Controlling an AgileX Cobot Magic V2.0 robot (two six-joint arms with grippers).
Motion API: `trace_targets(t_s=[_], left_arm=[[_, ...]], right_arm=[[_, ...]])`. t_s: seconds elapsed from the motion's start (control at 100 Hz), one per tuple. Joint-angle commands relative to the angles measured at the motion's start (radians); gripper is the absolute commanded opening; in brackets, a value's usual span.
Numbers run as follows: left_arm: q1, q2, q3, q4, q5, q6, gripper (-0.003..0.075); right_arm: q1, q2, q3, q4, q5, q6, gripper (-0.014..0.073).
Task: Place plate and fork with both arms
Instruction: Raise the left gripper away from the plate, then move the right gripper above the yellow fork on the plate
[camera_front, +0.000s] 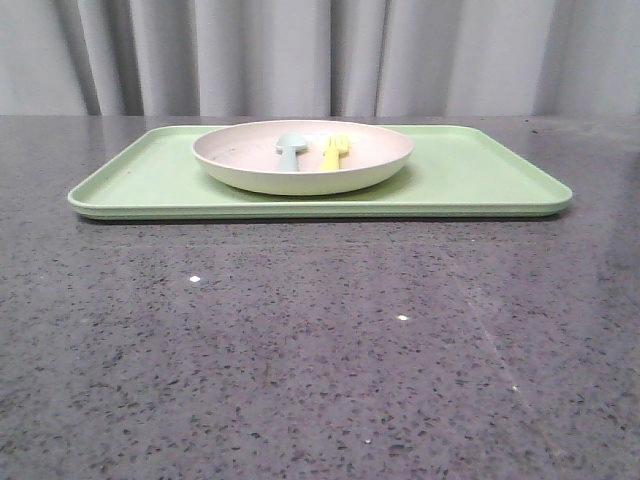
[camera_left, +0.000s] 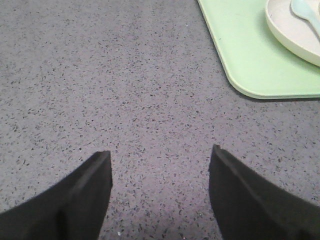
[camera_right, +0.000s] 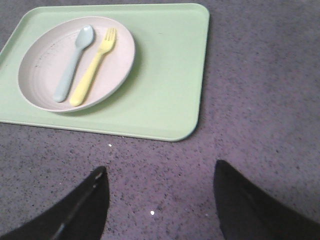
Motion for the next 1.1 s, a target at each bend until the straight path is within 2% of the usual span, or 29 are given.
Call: trace_targets(t_s=[0.0, 0.39, 0.51, 0.6, 0.77, 0.84, 1.09], left_arm=[[0.001, 0.003, -0.025, 0.001, -0.067, -0.010, 0.0420], [0.001, 0.003, -0.025, 0.001, -0.067, -0.010, 0.0420], [0.001, 0.003, -0.025, 0.001, -0.067, -0.010, 0.0420], [0.001, 0.003, -0.025, 0.001, -0.067, -0.010, 0.0420], [0.001, 0.003, -0.025, 0.001, -0.067, -0.010, 0.0420], [0.001, 0.003, -0.025, 0.001, -0.067, -0.010, 0.0420], [0.001, 0.003, -0.025, 0.001, -0.067, -0.010, 0.0420]], right_arm=[[0.048, 0.099, -0.096, 0.016, -0.073, -0.006, 0.0466], [0.258, 0.552, -0.401, -0.005, -0.083, 0.045, 0.0466], [0.322, 0.674, -0.510, -0.111, -0.083, 0.170, 0.0466], [0.363, 0.756, -0.589, -0.257, -0.072, 0.303, 0.0462], [0.436, 0.879, -0.718, -0.502, -0.010, 0.529, 0.0395], [0.448, 0.919, -0.759, -0.538, 0.013, 0.569, 0.0381], [0.449, 1.008, -0.820, -0.543, 0.042, 0.631, 0.0381]])
